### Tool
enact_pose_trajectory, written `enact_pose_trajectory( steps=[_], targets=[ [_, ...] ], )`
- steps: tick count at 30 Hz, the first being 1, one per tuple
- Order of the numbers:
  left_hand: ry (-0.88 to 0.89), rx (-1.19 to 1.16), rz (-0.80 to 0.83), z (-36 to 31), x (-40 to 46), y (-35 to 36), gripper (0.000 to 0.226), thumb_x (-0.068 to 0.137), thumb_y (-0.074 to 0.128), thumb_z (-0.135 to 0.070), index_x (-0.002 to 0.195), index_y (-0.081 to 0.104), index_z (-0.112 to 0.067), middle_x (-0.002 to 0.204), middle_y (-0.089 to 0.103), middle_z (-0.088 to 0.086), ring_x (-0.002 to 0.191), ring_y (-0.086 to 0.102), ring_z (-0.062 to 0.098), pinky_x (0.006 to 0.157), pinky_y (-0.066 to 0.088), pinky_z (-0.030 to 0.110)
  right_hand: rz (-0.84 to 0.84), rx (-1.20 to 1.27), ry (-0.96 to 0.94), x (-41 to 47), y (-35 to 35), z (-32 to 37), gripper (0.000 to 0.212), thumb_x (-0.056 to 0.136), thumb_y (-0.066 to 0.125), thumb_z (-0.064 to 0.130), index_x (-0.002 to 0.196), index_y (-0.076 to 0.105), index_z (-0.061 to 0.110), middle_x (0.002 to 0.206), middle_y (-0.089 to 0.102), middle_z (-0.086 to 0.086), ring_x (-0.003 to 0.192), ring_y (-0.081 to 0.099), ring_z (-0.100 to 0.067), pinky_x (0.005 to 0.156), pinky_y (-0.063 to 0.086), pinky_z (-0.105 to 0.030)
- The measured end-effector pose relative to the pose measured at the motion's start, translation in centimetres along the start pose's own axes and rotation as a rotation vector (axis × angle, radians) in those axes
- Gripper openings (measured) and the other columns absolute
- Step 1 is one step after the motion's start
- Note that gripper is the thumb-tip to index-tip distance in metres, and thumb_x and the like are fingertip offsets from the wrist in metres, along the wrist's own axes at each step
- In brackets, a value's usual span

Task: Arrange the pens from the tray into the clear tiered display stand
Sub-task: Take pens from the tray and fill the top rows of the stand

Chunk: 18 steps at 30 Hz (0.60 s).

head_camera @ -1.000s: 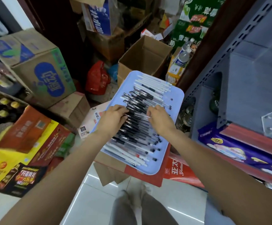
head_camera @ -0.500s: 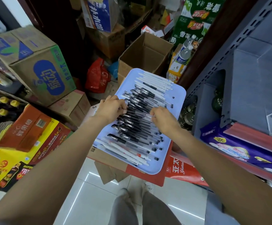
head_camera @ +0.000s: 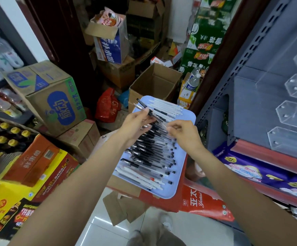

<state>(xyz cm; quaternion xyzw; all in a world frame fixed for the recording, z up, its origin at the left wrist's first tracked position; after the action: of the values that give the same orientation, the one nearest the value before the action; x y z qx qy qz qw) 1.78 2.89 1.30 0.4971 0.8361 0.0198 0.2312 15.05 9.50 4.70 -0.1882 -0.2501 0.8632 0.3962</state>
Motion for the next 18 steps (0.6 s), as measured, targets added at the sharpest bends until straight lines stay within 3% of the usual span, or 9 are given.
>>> enact_pose_trajectory(
  steps=[3,5,8,10,12,15,18],
  targets=[
    [0.099,-0.008,0.087,-2.7,-0.4,3.6,0.026,0.101,0.036,-0.025,0.109,0.057,-0.011,0.104,0.067,0.004,0.099,0.063,0.015,0.092,0.047,0.028,-0.046,0.019,-0.026,-0.6,-2.1,1.3,0.01,0.09,0.061,0.014,0.095,0.065,0.006,0.086,0.065,-0.011,0.084,0.064,-0.027,0.084,0.052,-0.039],
    [0.17,0.016,0.064,-4.8,-0.6,5.4,0.025,0.102,0.034,-0.02,0.102,0.058,-0.011,0.092,0.068,0.002,0.088,0.067,0.012,0.083,0.051,0.024,-0.019,0.026,-0.042,-0.9,-3.9,2.3,0.013,0.085,0.068,0.02,0.093,0.063,0.011,0.086,0.065,-0.006,0.081,0.064,-0.021,0.079,0.051,-0.034],
    [0.27,0.063,0.006,-7.8,-1.0,8.4,0.028,0.102,0.033,-0.014,0.087,0.057,-0.01,0.071,0.058,0.004,0.062,0.062,0.009,0.069,0.05,0.024,0.047,0.026,-0.019,-1.8,-7.1,3.1,0.029,0.081,0.071,0.032,0.103,0.057,0.019,0.092,0.061,0.003,0.087,0.06,-0.014,0.08,0.049,-0.031],
    [0.38,0.224,0.034,-9.9,-1.3,11.4,0.029,0.101,0.034,-0.013,0.082,0.055,-0.013,0.066,0.05,0.002,0.057,0.051,0.011,0.062,0.046,0.022,-0.048,0.05,-0.045,-2.5,-11.1,3.6,0.029,0.086,0.064,0.037,0.109,0.056,0.021,0.093,0.06,0.006,0.09,0.06,-0.013,0.083,0.051,-0.034],
    [0.5,0.447,0.169,-11.6,-2.1,15.7,0.027,0.101,0.035,-0.015,0.082,0.055,-0.018,0.066,0.048,-0.001,0.058,0.046,0.01,0.057,0.041,0.019,-0.213,0.139,-0.08,-3.0,-16.1,3.6,0.029,0.091,0.058,0.033,0.117,0.055,0.02,0.088,0.062,0.007,0.086,0.062,-0.013,0.081,0.053,-0.036],
    [0.667,0.755,0.37,-12.8,-3.8,22.9,0.025,0.1,0.04,-0.017,0.081,0.056,-0.024,0.067,0.052,-0.004,0.059,0.048,0.007,0.056,0.038,0.014,-0.342,0.283,-0.165,-4.0,-23.1,3.3,0.036,0.094,0.054,0.019,0.129,0.047,0.024,0.084,0.063,0.007,0.074,0.062,-0.012,0.07,0.053,-0.029],
    [0.786,0.89,0.441,-13.5,-5.0,29.9,0.02,0.098,0.044,-0.017,0.086,0.059,-0.013,0.066,0.053,-0.007,0.061,0.049,0.008,0.059,0.038,0.016,-0.399,0.397,-0.255,-6.0,-29.1,2.4,0.026,0.092,0.055,0.007,0.115,0.056,0.018,0.076,0.065,0.003,0.062,0.063,-0.003,0.064,0.052,-0.019]
  ],
)
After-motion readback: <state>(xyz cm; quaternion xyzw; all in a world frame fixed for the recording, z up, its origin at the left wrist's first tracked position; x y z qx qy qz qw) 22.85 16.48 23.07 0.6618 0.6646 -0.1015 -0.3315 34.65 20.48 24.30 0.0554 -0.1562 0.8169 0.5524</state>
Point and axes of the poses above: each hand's wrist, its own x-axis towards the middle knuckle, its own y-axis out of the palm, z = x × y, the point moved 9 cm from there along x, towards the middle knuckle
